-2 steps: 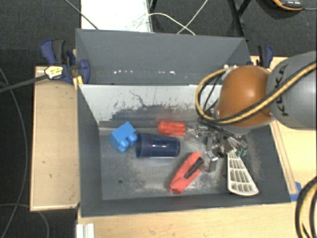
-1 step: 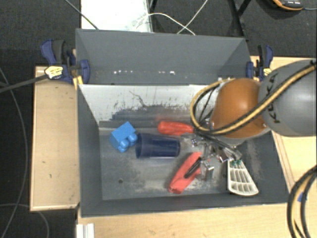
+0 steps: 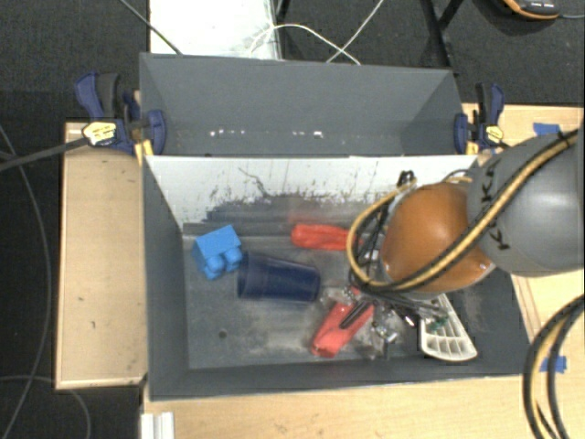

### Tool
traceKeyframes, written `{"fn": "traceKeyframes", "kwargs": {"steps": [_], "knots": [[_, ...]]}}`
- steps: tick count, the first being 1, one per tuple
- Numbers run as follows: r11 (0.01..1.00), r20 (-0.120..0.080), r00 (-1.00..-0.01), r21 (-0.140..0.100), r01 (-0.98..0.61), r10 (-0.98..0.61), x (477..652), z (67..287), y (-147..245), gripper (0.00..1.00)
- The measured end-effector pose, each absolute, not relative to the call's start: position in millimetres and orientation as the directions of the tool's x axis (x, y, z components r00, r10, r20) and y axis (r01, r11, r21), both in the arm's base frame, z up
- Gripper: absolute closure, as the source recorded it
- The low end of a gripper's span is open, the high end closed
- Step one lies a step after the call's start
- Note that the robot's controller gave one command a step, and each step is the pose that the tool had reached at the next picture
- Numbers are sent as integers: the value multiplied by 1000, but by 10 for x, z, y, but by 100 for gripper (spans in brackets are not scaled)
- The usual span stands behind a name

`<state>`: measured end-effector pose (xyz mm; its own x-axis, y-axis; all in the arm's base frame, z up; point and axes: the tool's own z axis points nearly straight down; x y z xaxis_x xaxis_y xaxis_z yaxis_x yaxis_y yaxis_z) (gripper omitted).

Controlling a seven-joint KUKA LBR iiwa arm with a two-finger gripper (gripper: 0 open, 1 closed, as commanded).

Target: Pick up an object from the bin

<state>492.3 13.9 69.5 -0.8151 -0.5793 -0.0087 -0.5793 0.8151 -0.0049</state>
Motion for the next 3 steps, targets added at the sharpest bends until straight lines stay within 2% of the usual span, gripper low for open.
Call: {"fn": "traceKeyframes", "kwargs": {"steps": [1,3], "knots": [[910,-4,-910,1,-415,-415,4807,701,73,100],[909,-4,-909,1,-416,-416,4807,708,74,100]]}}
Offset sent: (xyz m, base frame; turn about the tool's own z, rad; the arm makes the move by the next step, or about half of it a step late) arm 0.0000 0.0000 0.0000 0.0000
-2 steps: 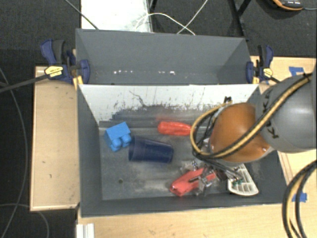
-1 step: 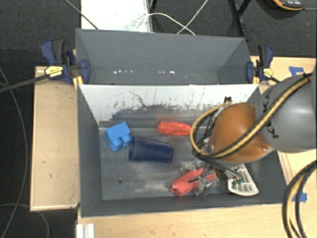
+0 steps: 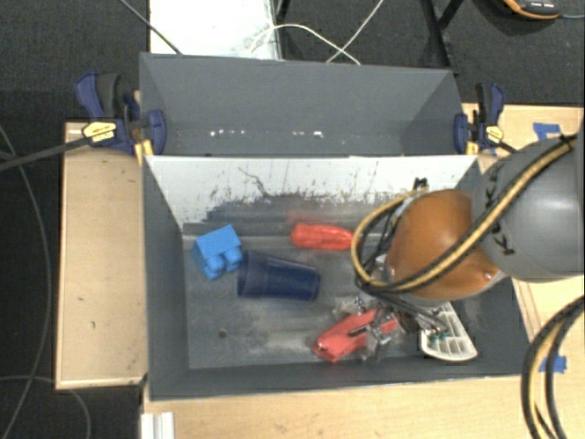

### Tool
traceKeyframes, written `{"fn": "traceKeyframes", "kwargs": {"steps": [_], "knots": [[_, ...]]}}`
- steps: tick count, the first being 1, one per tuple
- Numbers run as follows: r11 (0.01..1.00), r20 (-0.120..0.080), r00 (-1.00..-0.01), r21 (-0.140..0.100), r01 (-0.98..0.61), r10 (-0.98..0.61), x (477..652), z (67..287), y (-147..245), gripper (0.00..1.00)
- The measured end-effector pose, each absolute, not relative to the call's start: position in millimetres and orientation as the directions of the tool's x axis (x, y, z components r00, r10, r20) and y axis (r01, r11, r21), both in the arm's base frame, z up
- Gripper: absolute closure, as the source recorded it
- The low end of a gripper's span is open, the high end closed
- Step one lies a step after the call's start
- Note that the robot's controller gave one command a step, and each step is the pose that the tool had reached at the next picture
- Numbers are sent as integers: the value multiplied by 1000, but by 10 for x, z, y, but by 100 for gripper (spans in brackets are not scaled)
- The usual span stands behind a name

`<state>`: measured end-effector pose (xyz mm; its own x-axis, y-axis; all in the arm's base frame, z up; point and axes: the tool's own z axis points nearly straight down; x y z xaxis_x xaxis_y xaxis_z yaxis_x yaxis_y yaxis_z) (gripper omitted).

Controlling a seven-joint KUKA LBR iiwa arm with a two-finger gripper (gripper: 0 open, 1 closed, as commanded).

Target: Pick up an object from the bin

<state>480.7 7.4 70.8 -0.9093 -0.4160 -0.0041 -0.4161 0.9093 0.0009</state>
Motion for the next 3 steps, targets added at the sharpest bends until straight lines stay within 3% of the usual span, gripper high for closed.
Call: {"fn": "traceKeyframes", "kwargs": {"steps": [1,2,3], "knots": [[909,-2,-909,2,-416,-416,4795,896,76,100],[911,2,-911,5,-413,-413,4785,1380,76,100],[911,-5,-911,1,-412,-412,4804,1697,74,100]]}}
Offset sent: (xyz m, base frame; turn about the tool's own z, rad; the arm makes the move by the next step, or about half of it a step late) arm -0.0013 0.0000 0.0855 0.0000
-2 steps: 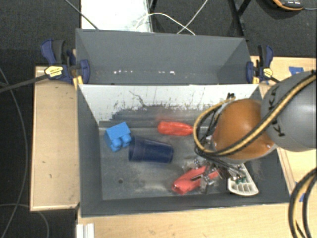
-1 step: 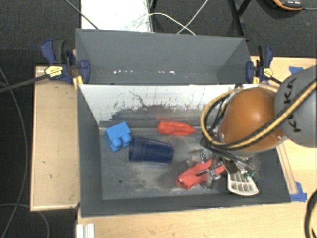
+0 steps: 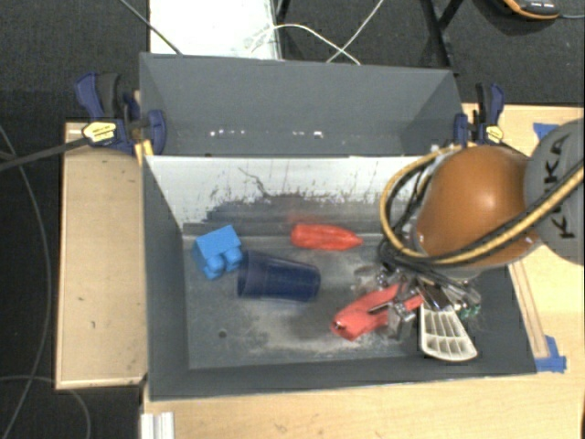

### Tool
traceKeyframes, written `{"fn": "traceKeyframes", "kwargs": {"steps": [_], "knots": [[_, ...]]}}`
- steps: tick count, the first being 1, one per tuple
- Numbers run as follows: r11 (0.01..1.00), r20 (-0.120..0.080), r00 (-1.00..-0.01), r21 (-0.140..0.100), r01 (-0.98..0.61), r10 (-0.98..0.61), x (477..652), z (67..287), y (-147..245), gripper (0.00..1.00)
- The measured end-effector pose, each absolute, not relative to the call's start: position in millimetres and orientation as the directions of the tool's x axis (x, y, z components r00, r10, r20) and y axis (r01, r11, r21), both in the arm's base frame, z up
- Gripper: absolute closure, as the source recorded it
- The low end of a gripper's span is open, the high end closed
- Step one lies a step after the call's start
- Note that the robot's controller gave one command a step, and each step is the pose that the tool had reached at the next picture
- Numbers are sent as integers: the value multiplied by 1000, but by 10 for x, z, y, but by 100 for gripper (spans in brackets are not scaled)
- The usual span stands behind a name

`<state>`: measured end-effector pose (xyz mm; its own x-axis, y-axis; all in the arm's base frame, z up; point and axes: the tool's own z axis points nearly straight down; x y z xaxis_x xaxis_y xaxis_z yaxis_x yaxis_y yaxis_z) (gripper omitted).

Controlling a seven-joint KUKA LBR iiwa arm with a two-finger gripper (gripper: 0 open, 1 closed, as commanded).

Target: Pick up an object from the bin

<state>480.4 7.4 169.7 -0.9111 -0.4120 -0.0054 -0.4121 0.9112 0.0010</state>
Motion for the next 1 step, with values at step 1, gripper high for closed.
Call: {"fn": "traceKeyframes", "kwargs": {"steps": [1], "knots": [[912,-7,-912,1,-410,-410,4807,1771,74,100]]}}
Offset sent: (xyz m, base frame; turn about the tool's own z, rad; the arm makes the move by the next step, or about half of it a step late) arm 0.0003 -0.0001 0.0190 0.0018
